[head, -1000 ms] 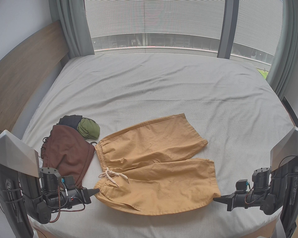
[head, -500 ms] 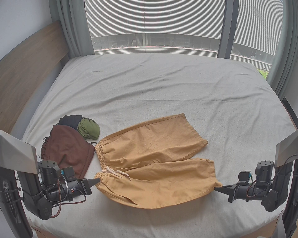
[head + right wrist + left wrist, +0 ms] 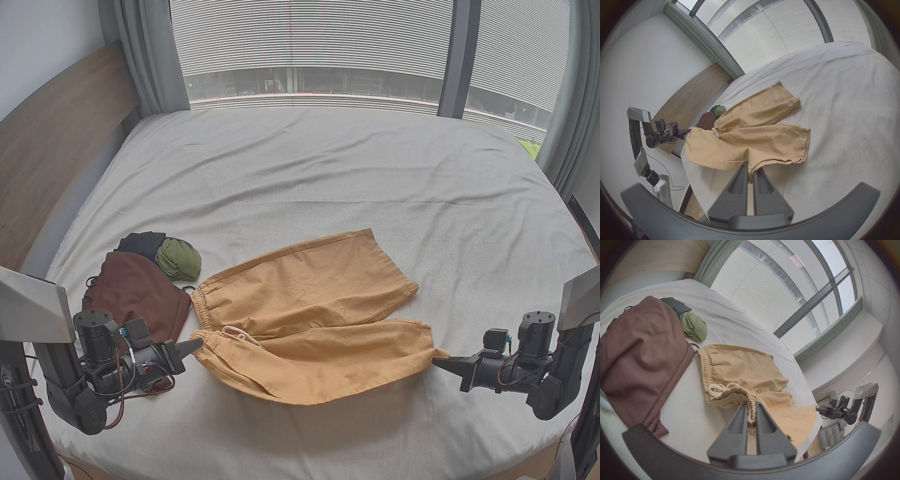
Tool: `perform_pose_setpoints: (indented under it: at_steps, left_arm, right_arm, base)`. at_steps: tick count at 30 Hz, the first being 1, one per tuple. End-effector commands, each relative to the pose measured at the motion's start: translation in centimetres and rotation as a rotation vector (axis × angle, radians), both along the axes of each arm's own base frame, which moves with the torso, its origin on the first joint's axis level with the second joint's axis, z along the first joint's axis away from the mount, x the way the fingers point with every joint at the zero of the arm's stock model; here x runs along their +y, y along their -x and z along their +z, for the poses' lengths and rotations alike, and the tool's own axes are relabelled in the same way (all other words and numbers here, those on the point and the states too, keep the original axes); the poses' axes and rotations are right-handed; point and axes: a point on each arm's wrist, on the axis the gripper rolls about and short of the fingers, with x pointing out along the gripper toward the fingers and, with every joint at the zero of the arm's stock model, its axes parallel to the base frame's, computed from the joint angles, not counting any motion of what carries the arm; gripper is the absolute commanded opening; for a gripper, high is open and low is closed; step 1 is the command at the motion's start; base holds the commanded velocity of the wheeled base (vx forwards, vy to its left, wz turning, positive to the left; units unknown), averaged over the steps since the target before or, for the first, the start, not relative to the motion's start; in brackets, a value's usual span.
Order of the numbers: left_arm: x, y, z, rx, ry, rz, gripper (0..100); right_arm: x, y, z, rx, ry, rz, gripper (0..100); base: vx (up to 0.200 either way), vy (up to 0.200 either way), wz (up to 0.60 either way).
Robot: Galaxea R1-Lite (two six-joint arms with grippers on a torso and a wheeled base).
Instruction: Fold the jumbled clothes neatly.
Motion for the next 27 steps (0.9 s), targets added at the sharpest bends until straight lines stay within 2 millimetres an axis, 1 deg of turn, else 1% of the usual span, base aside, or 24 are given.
perform_pose_setpoints:
  at_steps: [1, 5, 9, 27]
  left_arm:
    - [-0.1, -0.2, 0.3, -0.013, 0.008, 0.003, 0]
    - [-0.3, -0.1, 1.3, -0.028, 0.048, 0.009, 0]
    - [-0.5, -0.2, 2.0, -0.041, 0.082, 0.013, 0]
    - [-0.5, -1.1, 2.0, -0.042, 0.102, 0.049, 0]
  right_arm:
    - [0.1, -0.2, 1.2, -0.043, -0.02, -0.004, 0]
    - [0.1, -0.5, 2.3, -0.08, -0.041, -0.025, 0]
    - [0.2, -1.1, 2.8, -0.1, -0.061, -0.037, 0]
    - [0.6, -5.3, 4.7, -0.197, -0.156, -0.081, 0]
  base:
    - [0.0, 0.0, 0.0]
    - [0.0, 0.0, 0.0]
    - [0.0, 0.0, 0.0]
    - [0.0, 0.0, 0.0]
